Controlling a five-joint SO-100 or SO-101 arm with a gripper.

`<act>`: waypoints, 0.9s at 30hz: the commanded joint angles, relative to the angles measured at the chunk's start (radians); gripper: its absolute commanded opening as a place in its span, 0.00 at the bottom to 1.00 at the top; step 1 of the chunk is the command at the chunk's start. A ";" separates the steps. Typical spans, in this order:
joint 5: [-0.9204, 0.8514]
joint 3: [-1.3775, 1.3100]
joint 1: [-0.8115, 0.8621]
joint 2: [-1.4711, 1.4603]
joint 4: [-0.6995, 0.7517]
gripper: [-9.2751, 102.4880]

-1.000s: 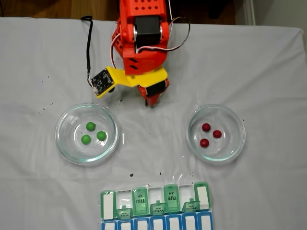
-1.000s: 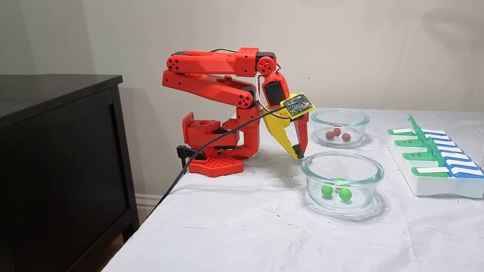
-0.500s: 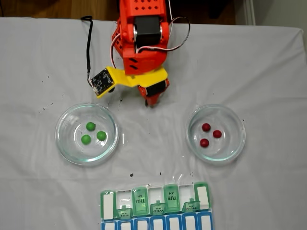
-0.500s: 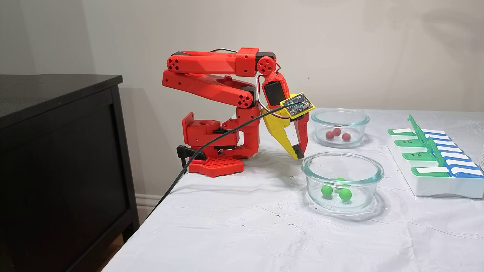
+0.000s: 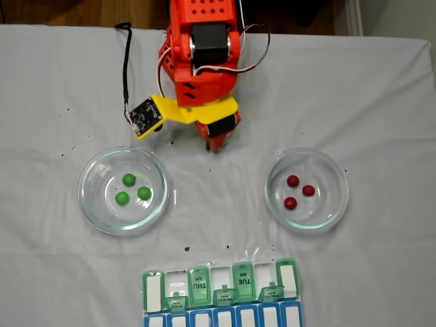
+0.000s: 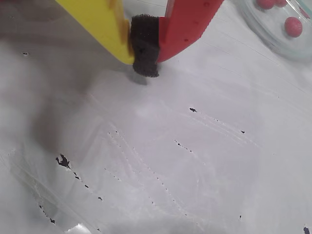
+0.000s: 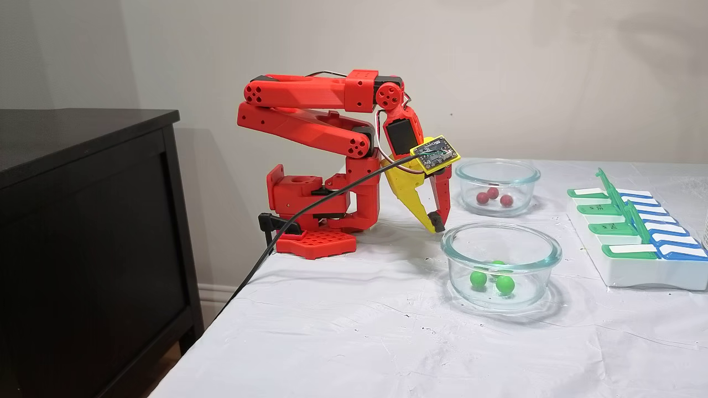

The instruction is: Sort medicines into box.

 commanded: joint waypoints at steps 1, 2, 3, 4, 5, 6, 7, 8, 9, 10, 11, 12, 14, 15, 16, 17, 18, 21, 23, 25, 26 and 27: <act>0.002 -0.028 -0.006 0.018 -0.006 0.08; 0.002 -0.028 -0.006 0.018 -0.006 0.08; 0.002 -0.028 -0.006 0.018 -0.006 0.08; 0.002 -0.028 -0.006 0.018 -0.006 0.08; 0.002 -0.028 -0.006 0.018 -0.006 0.08; 0.002 -0.028 -0.006 0.018 -0.006 0.08; 0.002 -0.028 -0.006 0.018 -0.006 0.08; 0.002 -0.028 -0.006 0.018 -0.006 0.08; 0.002 -0.028 -0.006 0.018 -0.006 0.08; 0.002 -0.028 -0.006 0.018 -0.006 0.08; 0.002 -0.028 -0.006 0.018 -0.006 0.08; 0.002 -0.028 -0.006 0.018 -0.006 0.08; 0.002 -0.028 -0.006 0.018 -0.006 0.08; 0.002 -0.028 -0.006 0.018 -0.006 0.08; 0.002 -0.028 -0.006 0.018 -0.006 0.08; 0.002 -0.028 -0.006 0.018 -0.006 0.08; -0.002 -0.028 -0.006 0.018 -0.006 0.08; 0.034 -0.028 -0.014 0.018 -0.006 0.08; 0.066 -0.021 -0.060 0.018 -0.038 0.08; 0.058 -0.011 -0.095 0.018 -0.106 0.08; 0.064 -0.005 -0.110 0.018 -0.160 0.08; 0.071 -0.005 -0.121 0.018 -0.186 0.08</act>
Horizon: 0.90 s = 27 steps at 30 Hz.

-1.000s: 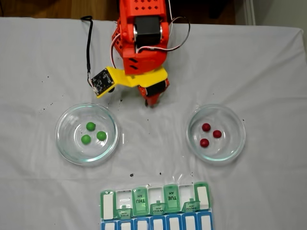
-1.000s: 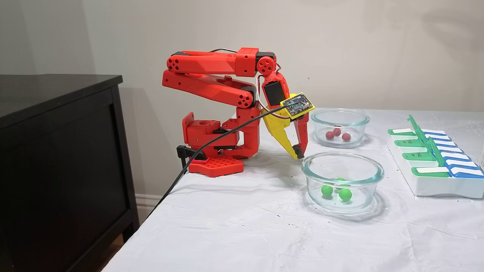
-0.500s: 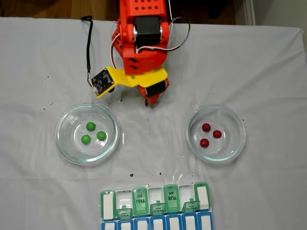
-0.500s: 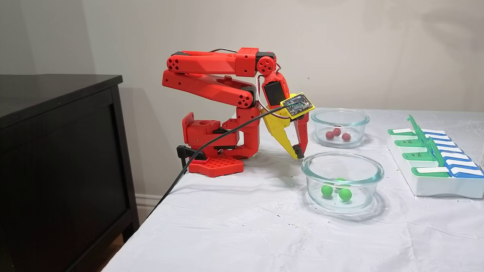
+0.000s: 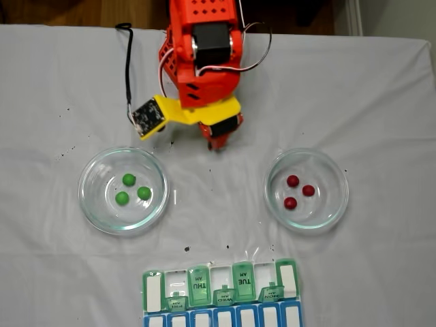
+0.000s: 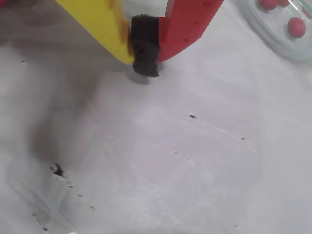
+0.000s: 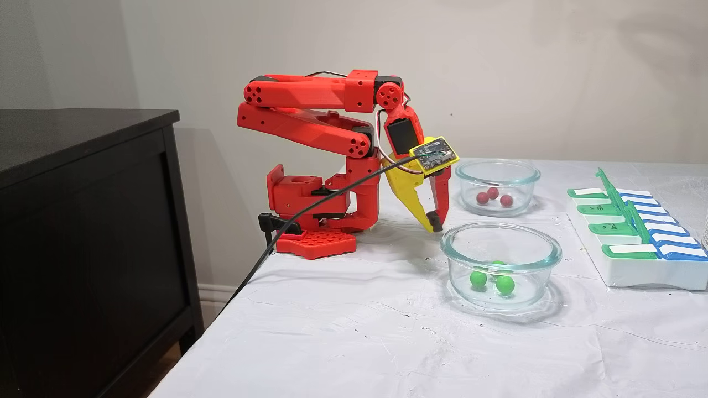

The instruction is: Sort medicines into box.

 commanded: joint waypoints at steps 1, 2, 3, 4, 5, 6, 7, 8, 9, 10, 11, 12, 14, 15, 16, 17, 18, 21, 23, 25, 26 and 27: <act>0.005 -0.028 -0.057 0.018 -0.109 0.08; 0.005 -0.055 -0.055 0.018 -0.124 0.09; 0.018 -0.100 -0.040 0.018 -0.127 0.11; 0.021 -0.153 -0.041 0.018 -0.101 0.12; 0.015 -0.193 -0.043 0.018 -0.075 0.12; 0.011 -0.245 -0.040 0.018 -0.032 0.11; 0.002 -0.298 -0.040 0.018 0.020 0.11; -0.009 -0.341 -0.054 0.018 0.074 0.11; -0.026 -0.379 -0.078 0.018 0.124 0.11; -0.031 -0.414 -0.098 0.018 0.158 0.11; -0.029 -0.442 -0.110 0.018 0.179 0.11; -0.034 -0.460 -0.120 0.018 0.179 0.10; -0.038 -0.472 -0.149 0.018 0.156 0.10; -0.034 -0.474 -0.166 0.020 0.129 0.10; -0.026 -0.474 -0.176 0.012 0.094 0.10; -0.021 -0.479 -0.193 -0.008 0.063 0.10; -0.014 -0.489 -0.204 -0.040 0.041 0.10; -0.003 -0.578 -0.255 -0.167 0.072 0.10; 0.015 -0.641 -0.278 -0.212 0.071 0.09; 0.032 -0.687 -0.304 -0.242 0.060 0.09; 0.040 -0.710 -0.319 -0.264 0.058 0.09; 0.046 -0.733 -0.334 -0.291 0.058 0.09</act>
